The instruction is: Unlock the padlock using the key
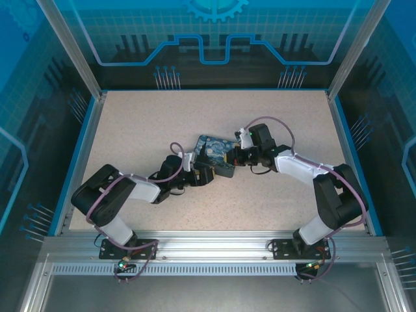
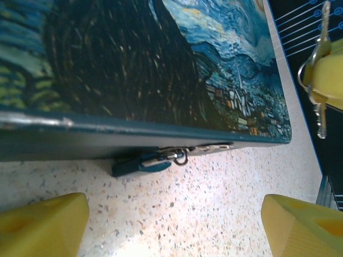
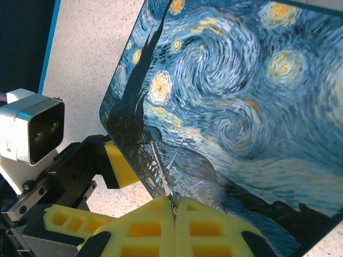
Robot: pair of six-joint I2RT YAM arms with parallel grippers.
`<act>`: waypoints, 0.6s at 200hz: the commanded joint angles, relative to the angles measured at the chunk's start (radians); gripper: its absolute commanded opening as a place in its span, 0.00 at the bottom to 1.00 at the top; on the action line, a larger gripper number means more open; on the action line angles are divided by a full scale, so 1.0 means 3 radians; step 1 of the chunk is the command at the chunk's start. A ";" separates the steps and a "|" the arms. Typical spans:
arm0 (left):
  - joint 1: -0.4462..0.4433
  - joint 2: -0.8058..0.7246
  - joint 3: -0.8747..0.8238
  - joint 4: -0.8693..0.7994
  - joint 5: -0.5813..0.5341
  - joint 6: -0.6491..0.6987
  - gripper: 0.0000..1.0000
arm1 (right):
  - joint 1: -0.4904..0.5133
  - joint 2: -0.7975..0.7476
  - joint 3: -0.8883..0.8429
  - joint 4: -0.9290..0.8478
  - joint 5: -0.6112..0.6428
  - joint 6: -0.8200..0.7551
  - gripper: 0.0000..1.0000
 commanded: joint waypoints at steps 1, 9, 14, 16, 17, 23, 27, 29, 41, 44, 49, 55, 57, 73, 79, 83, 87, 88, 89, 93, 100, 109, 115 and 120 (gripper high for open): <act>-0.0042 0.0109 -0.0027 0.0317 -0.0176 0.0020 0.85 | -0.0052 0.0082 0.0095 -0.0142 0.0058 -0.0082 0.00; -0.0053 0.0139 -0.0021 0.0332 -0.0190 0.0025 0.85 | -0.0057 0.0097 0.0102 -0.0149 0.0056 -0.0089 0.00; -0.0060 0.0151 -0.0017 0.0327 -0.0195 0.0031 0.85 | -0.0059 0.0107 0.0106 -0.0152 0.0064 -0.0094 0.00; -0.0061 0.0156 -0.0012 0.0327 -0.0203 0.0034 0.85 | -0.0058 0.0109 0.0105 -0.0155 0.0062 -0.0094 0.00; -0.0062 0.0157 -0.0009 0.0325 -0.0205 0.0035 0.85 | -0.0057 0.0112 0.0104 -0.0156 0.0066 -0.0097 0.00; -0.0068 0.0170 -0.0003 0.0312 -0.0222 0.0039 0.85 | -0.0057 0.0125 0.0104 -0.0154 0.0065 -0.0101 0.00; -0.0069 0.0172 0.0000 0.0310 -0.0227 0.0045 0.85 | -0.0056 0.0134 0.0102 -0.0149 0.0064 -0.0099 0.00; -0.0069 0.0175 -0.0001 0.0315 -0.0228 0.0046 0.85 | -0.0057 0.0142 0.0102 -0.0147 0.0063 -0.0098 0.00; -0.0074 0.0189 -0.0005 0.0311 -0.0248 0.0060 0.85 | -0.0058 0.0175 0.0097 -0.0132 0.0048 -0.0098 0.00; -0.0077 0.0193 -0.0006 0.0311 -0.0251 0.0059 0.85 | -0.0064 0.0185 0.0093 -0.0129 0.0046 -0.0094 0.00; -0.0080 0.0197 -0.0010 0.0316 -0.0254 0.0065 0.85 | -0.0062 0.0203 0.0088 -0.0126 0.0046 -0.0094 0.00; -0.0081 0.0204 -0.0012 0.0317 -0.0263 0.0070 0.85 | -0.0063 0.0221 0.0085 -0.0129 0.0046 -0.0089 0.00; -0.0084 0.0207 -0.0013 0.0309 -0.0269 0.0071 0.85 | -0.0065 0.0225 0.0085 -0.0131 0.0048 -0.0089 0.00; -0.0081 0.0223 -0.0019 0.0303 -0.0286 0.0076 0.85 | -0.0068 0.0251 0.0079 -0.0165 0.0070 -0.0094 0.00; -0.0080 0.0225 -0.0021 0.0300 -0.0288 0.0081 0.85 | -0.0072 0.0253 0.0073 -0.0181 0.0080 -0.0091 0.00; -0.0086 0.0232 -0.0021 0.0307 -0.0291 0.0077 0.85 | -0.0075 0.0258 0.0071 -0.0192 0.0085 -0.0099 0.00; -0.0086 0.0239 -0.0021 0.0315 -0.0287 0.0082 0.85 | -0.0080 0.0258 0.0067 -0.0197 0.0090 -0.0098 0.00; -0.0085 0.0240 -0.0021 0.0316 -0.0288 0.0084 0.85 | -0.0079 0.0258 0.0064 -0.0197 0.0088 -0.0102 0.00; -0.0087 0.0243 -0.0022 0.0319 -0.0289 0.0085 0.85 | -0.0078 0.0258 0.0063 -0.0197 0.0090 -0.0103 0.00; -0.0087 0.0249 -0.0022 0.0331 -0.0288 0.0087 0.85 | -0.0082 0.0261 0.0056 -0.0198 0.0091 -0.0099 0.00; -0.0093 0.0261 -0.0016 0.0337 -0.0285 0.0087 0.85 | -0.0088 0.0264 0.0048 -0.0203 0.0088 -0.0100 0.00; -0.0094 0.0275 -0.0017 0.0361 -0.0286 0.0104 0.85 | -0.0096 0.0271 0.0041 -0.0208 0.0082 -0.0097 0.00; -0.0102 0.0281 -0.0016 0.0364 -0.0290 0.0115 0.85 | -0.0105 0.0274 0.0036 -0.0208 0.0085 -0.0097 0.00; -0.0104 0.0289 -0.0011 0.0368 -0.0299 0.0124 0.85 | -0.0109 0.0276 0.0031 -0.0211 0.0086 -0.0096 0.00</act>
